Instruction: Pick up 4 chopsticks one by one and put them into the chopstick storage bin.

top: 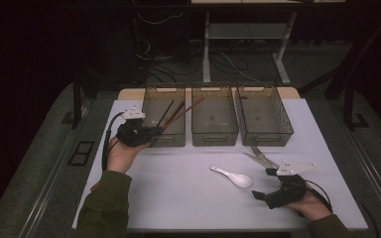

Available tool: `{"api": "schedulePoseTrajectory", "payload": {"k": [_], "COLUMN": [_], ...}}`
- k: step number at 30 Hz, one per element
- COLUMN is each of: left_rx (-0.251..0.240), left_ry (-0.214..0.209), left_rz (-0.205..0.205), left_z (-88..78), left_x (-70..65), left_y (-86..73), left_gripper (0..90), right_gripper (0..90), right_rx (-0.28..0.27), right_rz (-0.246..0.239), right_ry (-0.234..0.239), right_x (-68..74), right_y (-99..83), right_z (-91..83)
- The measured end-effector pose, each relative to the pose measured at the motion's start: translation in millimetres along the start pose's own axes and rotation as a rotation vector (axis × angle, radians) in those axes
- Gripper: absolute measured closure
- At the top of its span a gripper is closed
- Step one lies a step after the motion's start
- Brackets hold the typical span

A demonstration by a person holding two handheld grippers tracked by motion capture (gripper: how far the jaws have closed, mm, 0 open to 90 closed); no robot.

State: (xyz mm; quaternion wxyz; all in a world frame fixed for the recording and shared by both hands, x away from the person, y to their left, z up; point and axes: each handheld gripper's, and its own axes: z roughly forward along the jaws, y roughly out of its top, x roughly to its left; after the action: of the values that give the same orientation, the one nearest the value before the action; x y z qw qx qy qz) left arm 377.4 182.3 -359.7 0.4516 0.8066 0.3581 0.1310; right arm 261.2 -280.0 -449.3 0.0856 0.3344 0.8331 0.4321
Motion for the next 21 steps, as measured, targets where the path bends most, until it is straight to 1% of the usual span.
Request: {"api": "schedulePoseTrajectory", "payload": {"k": [2,6,8,10,11,12,13,15,18,21], "left_rx": [-0.006,0.002,0.013,0.009,0.016,0.007,0.015,0.010,0.017,0.034], "left_ry": [0.018,0.058,0.082,0.101,0.111,0.121,0.129,0.154,0.184,0.202], "left_rz": [-0.012,-0.035,-0.043,-0.062,-0.063,-0.079,-0.085,-0.106,-0.127,-0.145], "left_z": [0.4,4.4,6.4,8.8,9.4,11.3,12.3,15.6,21.3,28.2], "left_x": [5.7,16.0,20.9,26.1,29.0,31.0,33.4,37.4,41.8,45.6], "left_y": [3.5,9.6,12.1,13.8,14.7,15.3,15.9,16.1,15.0,12.8], "left_gripper": [84.0,84.0,84.0,84.0,84.0,84.0,84.0,84.0,84.0,84.0], "right_gripper": [0.9,0.9,0.9,0.9,0.9,0.9,0.9,0.9,0.9,0.9], "right_rx": [-0.001,-0.001,0.000,-0.001,-0.001,-0.001,0.000,-0.001,-0.003,-0.001], "right_rz": [0.001,0.000,0.001,0.004,0.003,0.002,0.000,0.001,0.004,0.004], "right_ry": [0.000,0.000,0.000,0.001,0.000,0.001,0.001,0.001,0.001,0.002], "right_x": [0.1,0.0,-0.1,-0.1,0.0,-0.1,-0.1,0.1,-0.1,-0.2], "right_y": [0.0,0.0,0.0,0.0,0.0,0.0,0.0,0.0,0.0,0.0], "right_z": [-0.1,0.0,-0.1,-0.3,-0.2,-0.1,0.0,-0.1,-0.4,-0.3]}}
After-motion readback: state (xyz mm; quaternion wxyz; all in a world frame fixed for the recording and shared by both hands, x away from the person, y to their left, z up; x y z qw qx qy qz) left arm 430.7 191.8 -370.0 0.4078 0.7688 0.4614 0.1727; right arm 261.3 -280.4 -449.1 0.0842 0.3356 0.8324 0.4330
